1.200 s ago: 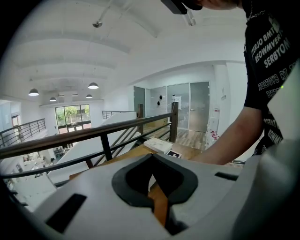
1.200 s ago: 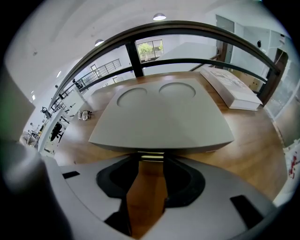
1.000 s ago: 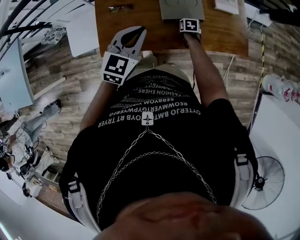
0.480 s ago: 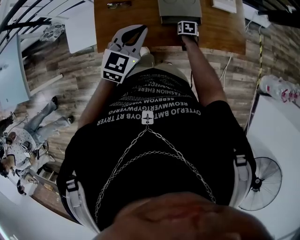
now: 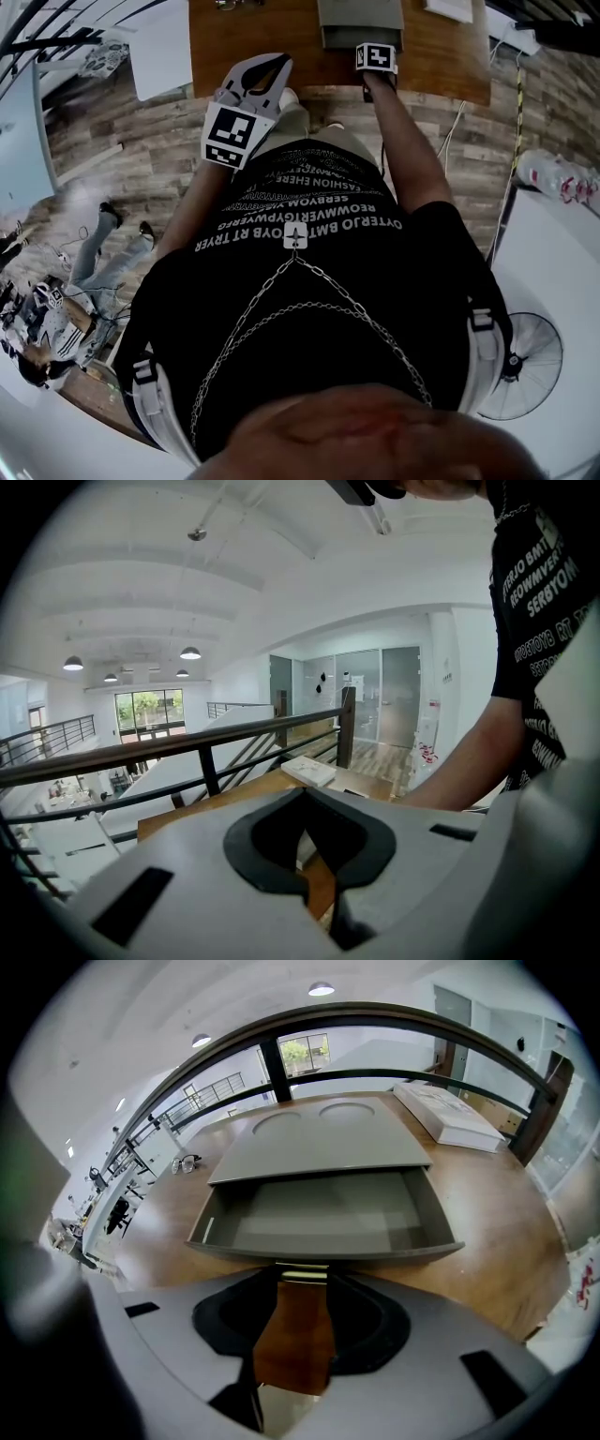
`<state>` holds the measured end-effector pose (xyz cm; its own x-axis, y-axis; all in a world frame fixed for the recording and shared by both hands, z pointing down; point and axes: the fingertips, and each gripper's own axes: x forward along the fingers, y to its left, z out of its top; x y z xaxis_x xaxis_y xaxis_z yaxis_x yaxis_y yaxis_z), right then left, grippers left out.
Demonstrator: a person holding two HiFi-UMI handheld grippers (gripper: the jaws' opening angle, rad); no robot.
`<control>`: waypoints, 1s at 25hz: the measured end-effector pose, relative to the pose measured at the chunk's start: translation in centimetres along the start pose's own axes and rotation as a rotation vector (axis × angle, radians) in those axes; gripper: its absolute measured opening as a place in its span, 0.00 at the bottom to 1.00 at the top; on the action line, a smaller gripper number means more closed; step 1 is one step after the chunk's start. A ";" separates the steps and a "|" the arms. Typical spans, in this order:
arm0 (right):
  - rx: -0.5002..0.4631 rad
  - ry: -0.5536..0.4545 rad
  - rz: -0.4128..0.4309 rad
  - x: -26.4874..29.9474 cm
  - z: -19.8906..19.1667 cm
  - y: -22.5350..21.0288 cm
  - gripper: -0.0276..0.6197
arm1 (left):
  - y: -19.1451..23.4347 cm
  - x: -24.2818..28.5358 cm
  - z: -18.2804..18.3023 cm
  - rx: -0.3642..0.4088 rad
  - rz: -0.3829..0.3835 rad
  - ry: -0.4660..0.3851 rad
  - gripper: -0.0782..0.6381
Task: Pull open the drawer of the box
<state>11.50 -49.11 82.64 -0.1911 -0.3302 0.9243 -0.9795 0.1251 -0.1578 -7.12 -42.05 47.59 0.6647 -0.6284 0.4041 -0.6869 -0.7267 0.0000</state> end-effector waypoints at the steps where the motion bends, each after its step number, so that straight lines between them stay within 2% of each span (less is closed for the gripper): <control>1: 0.002 0.000 0.001 0.0 -0.2 0.1 0.29 | -0.1 -0.1 -0.2 -0.001 -0.003 0.003 0.12; 25: -0.025 0.016 0.008 -1.6 -4.4 1.1 0.30 | -3.3 0.5 -0.4 0.023 -0.076 0.014 0.12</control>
<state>11.02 -44.38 82.53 -0.1974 -0.3144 0.9286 -0.9761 0.1507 -0.1565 -4.62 -39.91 48.14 0.7104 -0.5673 0.4165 -0.6278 -0.7783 0.0104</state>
